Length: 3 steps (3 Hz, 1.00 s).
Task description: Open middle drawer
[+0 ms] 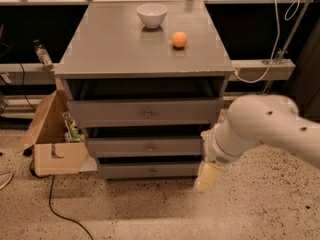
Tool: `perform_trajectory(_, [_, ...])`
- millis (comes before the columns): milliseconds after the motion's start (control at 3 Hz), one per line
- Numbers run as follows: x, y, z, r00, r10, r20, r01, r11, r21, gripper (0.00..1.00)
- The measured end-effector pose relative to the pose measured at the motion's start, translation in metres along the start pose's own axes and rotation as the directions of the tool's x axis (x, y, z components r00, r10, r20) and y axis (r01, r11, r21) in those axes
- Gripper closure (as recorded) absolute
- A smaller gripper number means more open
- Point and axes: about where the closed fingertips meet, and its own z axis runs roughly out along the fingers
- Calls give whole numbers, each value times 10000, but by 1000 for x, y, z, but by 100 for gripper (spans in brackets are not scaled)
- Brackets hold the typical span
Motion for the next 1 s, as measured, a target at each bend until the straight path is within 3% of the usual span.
perform_trajectory(333, [14, -26, 57, 9983, -478, -341, 495, 9974, 519, 0])
perform_trajectory(667, [23, -57, 125, 9977, -350, 576, 320, 9981, 529, 0])
perform_trajectory(1000, [22, -57, 121, 9978, -371, 542, 339, 9977, 580, 0])
